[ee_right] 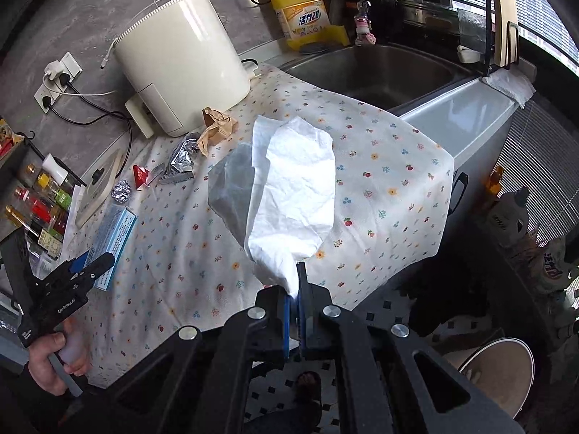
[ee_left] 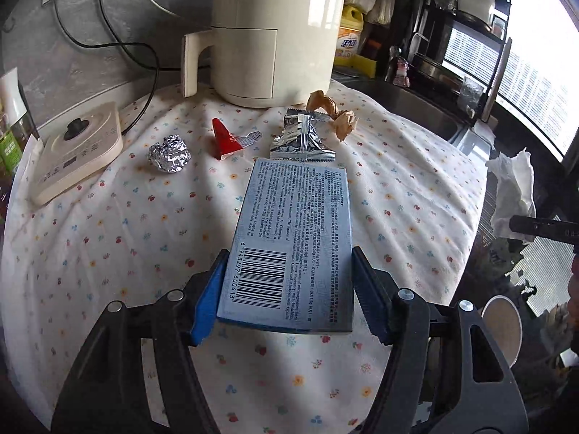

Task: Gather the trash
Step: 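Carry the carton and tissue with both tools over the bin, then open the left tool over the bin while the right tool releases the tissue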

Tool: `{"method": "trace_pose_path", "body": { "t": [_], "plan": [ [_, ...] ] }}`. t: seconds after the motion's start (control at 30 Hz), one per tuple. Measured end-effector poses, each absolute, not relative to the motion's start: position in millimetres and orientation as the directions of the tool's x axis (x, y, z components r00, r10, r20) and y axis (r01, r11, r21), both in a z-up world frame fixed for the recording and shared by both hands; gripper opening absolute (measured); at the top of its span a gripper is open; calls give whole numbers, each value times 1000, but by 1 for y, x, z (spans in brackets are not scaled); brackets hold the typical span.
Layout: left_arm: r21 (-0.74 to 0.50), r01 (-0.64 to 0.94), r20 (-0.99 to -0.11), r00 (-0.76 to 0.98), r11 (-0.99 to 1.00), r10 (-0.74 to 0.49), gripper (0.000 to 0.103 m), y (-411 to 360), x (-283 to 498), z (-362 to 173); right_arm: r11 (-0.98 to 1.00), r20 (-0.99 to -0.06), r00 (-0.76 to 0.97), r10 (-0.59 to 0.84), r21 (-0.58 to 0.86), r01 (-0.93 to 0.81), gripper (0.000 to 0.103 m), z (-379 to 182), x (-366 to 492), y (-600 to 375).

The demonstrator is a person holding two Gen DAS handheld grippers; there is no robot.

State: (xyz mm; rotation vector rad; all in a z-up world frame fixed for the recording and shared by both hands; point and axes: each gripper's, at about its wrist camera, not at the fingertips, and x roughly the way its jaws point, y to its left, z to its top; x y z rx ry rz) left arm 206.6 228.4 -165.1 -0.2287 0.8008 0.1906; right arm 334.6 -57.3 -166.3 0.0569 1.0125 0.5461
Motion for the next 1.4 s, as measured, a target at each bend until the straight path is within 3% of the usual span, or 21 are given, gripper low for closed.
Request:
{"method": "trace_pose_path", "body": {
  "t": [0.3,0.57,1.4],
  "plan": [
    [-155,-318,-703,701,935,122,66,151,164,-131,830,-776,384,500,303,-468,4,-162,316,-107],
    [-181,-280,-690,719,943,81,66,74,152,-122,853,-793,382,474,308,-421,4,-180,297,-185],
    [-252,-29,-722,672,967,-168,66,-113,160,-172,966,-913,316,257,236,-105,5,-306,242,-398]
  ]
}}
